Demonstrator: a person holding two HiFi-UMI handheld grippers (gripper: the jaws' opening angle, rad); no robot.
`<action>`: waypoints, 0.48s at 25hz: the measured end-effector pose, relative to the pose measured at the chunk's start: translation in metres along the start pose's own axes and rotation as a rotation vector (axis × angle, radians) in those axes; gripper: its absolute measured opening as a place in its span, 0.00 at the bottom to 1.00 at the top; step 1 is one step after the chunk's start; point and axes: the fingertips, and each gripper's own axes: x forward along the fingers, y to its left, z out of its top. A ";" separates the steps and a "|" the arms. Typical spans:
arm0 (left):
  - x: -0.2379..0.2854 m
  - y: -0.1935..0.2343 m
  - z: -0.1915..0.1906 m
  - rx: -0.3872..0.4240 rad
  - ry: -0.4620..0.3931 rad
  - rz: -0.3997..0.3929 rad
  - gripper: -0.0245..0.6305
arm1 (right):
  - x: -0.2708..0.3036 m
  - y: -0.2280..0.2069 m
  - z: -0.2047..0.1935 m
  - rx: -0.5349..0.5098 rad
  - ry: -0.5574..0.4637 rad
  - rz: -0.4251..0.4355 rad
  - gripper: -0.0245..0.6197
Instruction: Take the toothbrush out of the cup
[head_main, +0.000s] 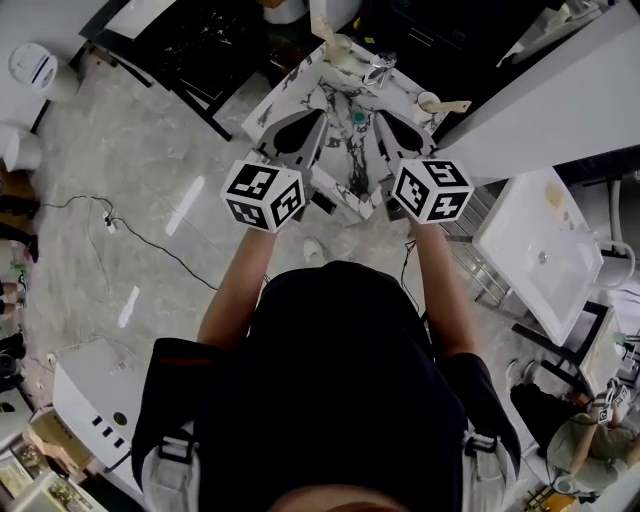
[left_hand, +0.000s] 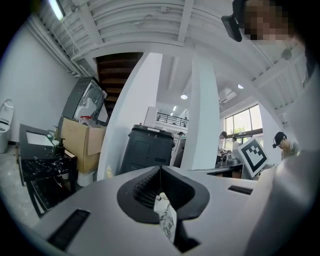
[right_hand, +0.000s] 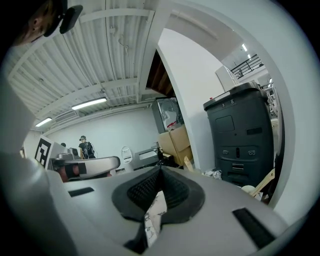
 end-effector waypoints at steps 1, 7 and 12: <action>0.002 0.004 0.000 -0.002 0.000 -0.011 0.06 | 0.004 0.000 0.001 0.010 -0.002 -0.005 0.09; 0.004 0.018 -0.001 -0.024 0.005 -0.069 0.06 | 0.024 0.002 -0.001 0.056 0.004 -0.040 0.09; 0.003 0.030 0.000 -0.051 0.005 -0.106 0.06 | 0.036 0.002 -0.008 0.056 0.027 -0.072 0.09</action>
